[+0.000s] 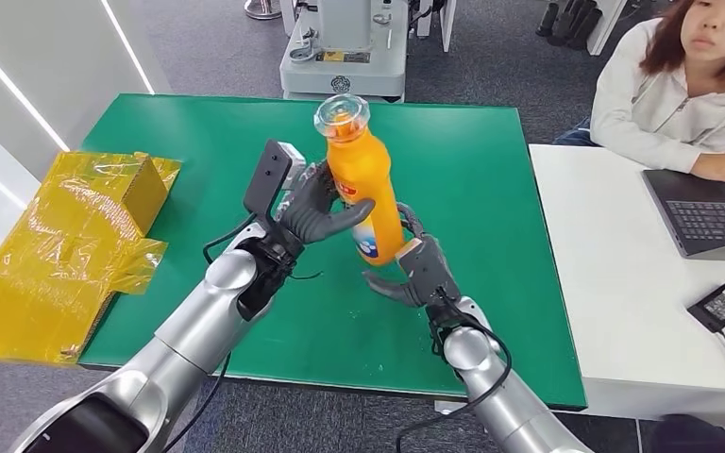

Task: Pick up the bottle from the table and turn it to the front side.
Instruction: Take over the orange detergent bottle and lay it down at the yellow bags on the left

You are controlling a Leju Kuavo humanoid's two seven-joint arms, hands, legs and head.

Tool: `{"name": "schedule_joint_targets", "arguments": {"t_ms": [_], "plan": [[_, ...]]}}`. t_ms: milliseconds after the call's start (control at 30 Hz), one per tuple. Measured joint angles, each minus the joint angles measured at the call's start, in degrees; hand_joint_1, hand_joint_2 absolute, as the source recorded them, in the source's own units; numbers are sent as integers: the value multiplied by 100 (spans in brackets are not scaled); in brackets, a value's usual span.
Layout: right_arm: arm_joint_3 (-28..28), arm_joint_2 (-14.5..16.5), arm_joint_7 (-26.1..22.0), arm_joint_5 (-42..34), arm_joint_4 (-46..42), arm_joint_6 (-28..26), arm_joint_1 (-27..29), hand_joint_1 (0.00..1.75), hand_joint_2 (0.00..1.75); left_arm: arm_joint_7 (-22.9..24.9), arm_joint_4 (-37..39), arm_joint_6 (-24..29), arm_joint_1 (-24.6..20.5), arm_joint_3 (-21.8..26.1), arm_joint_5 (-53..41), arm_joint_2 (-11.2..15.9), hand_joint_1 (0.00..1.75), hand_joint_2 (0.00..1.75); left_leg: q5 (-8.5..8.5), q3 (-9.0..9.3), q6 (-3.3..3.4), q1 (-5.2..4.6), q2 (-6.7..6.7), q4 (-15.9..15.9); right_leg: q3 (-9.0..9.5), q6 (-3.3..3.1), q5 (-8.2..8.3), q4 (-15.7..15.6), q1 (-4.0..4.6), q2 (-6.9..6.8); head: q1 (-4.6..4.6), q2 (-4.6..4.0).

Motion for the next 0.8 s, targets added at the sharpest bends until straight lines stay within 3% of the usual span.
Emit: {"name": "schedule_joint_targets", "arguments": {"t_ms": [200, 333, 500, 633, 733, 800], "plan": [[-158, -299, 72, -190, -1366, 1, 865, 0, 175, -388, -21, 742, -76, 498, -1343, 175, 175, 175, -1, -2, -1, 0, 0, -1, -6, -1, -1, -1, 1, 0, 0, 0], [-249, -459, 73, -189, -2347, -14, 1505, 0, 175, -581, 62, 915, -154, 774, -2020, 231, 175, 175, -2, -6, -1, 0, 1, -4, -7, 1, -5, -1, 0, 1, 0, 0], [-326, -547, 37, -186, -2949, -14, 1842, 0, 175, -710, 177, 1134, -191, 889, -2472, 249, 175, 175, -1, -5, -1, -1, 7, -4, -8, 1, -3, -2, 0, 6, 1, 0], [-333, -562, -67, -86, -3312, -11, 2096, 0, 175, -746, 426, 2321, -341, 792, -4264, 300, 175, 175, -1, -5, -1, 0, 6, -3, -9, 0, -2, -1, 0, 6, 0, 0], [-331, -576, -98, 12, -3557, -57, 2214, 0, 175, -268, 920, 3395, -557, 570, -6006, 367, 175, 175, -1, -4, -1, 0, 7, -4, -9, -1, -2, -1, 0, 6, 0, 0], [-329, -582, -114, 81, -3699, -108, 2265, 0, 175, 72, 1308, 3832, -659, 428, -6792, 410, 175, 175, -1, -3, -1, 0, 11, -5, -9, -1, -2, 0, 0, 9, 0, 0]]}}
